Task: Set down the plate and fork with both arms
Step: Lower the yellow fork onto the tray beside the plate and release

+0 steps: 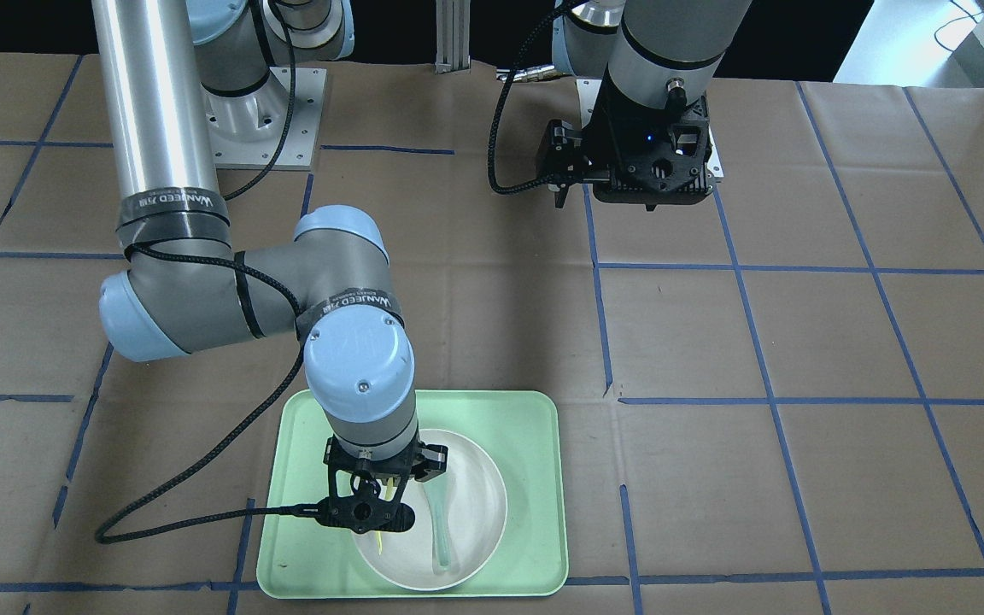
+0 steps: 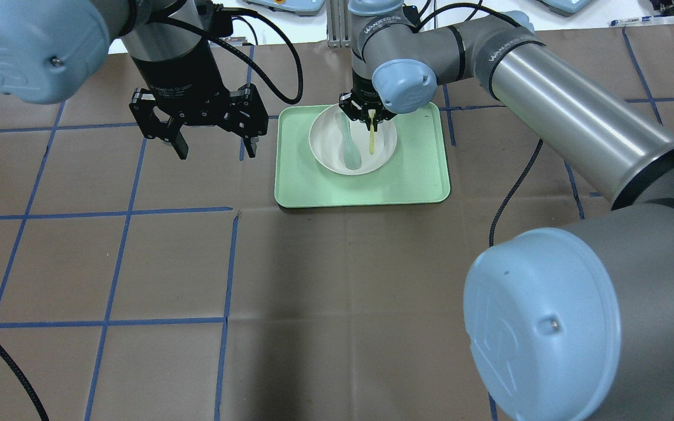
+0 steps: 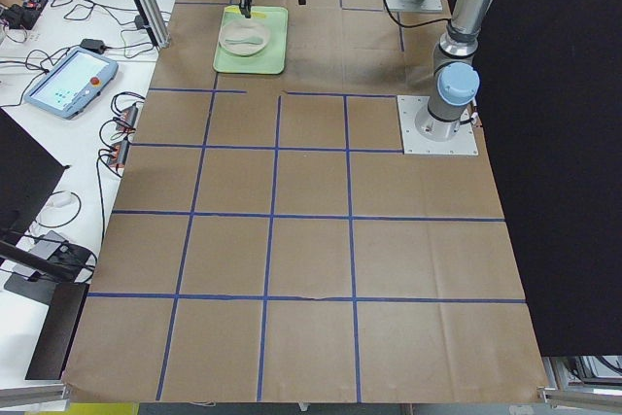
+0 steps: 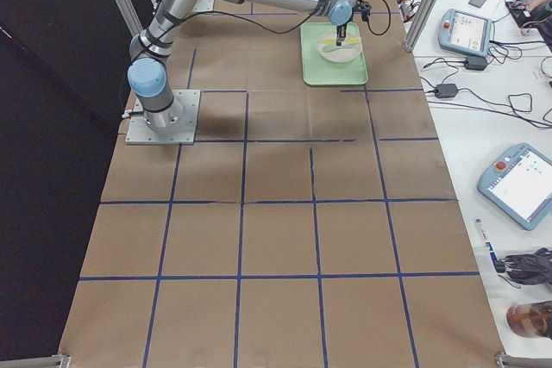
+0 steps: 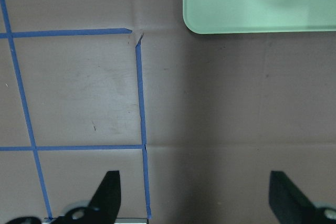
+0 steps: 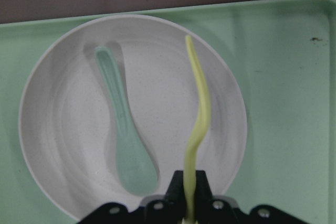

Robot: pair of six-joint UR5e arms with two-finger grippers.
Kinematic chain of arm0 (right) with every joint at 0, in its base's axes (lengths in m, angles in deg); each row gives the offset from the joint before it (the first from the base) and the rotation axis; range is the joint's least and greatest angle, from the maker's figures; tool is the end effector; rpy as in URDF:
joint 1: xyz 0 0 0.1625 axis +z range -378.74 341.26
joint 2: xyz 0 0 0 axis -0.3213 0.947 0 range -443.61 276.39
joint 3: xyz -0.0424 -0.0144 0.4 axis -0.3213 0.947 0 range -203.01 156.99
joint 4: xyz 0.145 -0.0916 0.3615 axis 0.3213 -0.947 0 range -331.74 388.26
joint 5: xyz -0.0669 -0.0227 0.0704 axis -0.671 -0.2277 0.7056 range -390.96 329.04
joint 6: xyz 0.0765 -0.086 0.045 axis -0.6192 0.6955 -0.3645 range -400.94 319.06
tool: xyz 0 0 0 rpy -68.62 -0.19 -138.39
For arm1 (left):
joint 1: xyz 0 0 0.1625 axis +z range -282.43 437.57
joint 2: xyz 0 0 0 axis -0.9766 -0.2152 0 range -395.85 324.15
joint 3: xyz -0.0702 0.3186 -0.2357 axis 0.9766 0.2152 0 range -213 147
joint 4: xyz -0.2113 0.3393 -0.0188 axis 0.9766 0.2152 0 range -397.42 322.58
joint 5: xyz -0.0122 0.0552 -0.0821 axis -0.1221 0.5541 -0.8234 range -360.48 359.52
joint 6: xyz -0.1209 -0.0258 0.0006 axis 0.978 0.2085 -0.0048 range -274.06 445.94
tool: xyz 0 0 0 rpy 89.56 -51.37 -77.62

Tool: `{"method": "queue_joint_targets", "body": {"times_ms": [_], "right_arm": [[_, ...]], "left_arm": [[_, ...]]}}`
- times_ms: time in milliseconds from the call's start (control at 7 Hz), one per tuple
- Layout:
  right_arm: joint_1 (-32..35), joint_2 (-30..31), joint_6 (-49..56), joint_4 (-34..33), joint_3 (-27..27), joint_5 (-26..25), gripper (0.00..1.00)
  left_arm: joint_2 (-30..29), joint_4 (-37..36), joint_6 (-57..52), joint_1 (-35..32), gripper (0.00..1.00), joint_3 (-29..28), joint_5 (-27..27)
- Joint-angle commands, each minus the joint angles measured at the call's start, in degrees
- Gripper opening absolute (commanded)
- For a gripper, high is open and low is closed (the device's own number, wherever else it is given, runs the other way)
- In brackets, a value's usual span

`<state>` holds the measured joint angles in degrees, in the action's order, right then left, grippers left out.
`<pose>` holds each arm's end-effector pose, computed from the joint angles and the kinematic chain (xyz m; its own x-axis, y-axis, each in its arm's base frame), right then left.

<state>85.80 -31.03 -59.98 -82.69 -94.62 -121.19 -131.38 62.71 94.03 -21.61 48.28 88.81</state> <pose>0.3055 -0.6491 0.2390 -0.9969 0.0784 -0.0072 0.0786 0.9964 -0.0331 -0.2129 -0.4716 0.4494 -0.9998 0.0186 -0.0048 0.0179 0.9924 0.1214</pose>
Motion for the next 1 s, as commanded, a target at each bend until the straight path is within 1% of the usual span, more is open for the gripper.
{"method": "queue_joint_targets", "body": {"times_ms": [0,286,429,571,714,857], "right_arm": [[-2.5,2.9,5.7,3.6,-1.6,0.1,0.04],[-8.0,7.2,11.6,2.7,-7.7,0.3,0.04],[-9.3,7.2,13.0,0.4,-10.1,0.5,0.04],[-9.5,5.6,13.0,-4.0,-11.7,0.7,0.04],[-9.4,2.5,12.9,-8.2,-12.4,1.1,0.05],[-9.3,0.4,12.6,-10.8,-12.2,1.2,0.05]], "left_arm": [[-0.2,0.0,0.0,-0.1,1.00,-0.1,-0.1],[-0.3,0.0,0.0,-0.1,1.00,-0.1,-0.1],[-0.3,0.0,0.0,0.0,1.00,-0.1,-0.1],[-0.4,0.0,0.0,-0.1,1.00,-0.1,-0.1],[-0.4,0.0,0.0,-0.1,1.00,-0.1,-0.1],[-0.4,0.0,0.0,-0.1,1.00,-0.1,-0.1]]}}
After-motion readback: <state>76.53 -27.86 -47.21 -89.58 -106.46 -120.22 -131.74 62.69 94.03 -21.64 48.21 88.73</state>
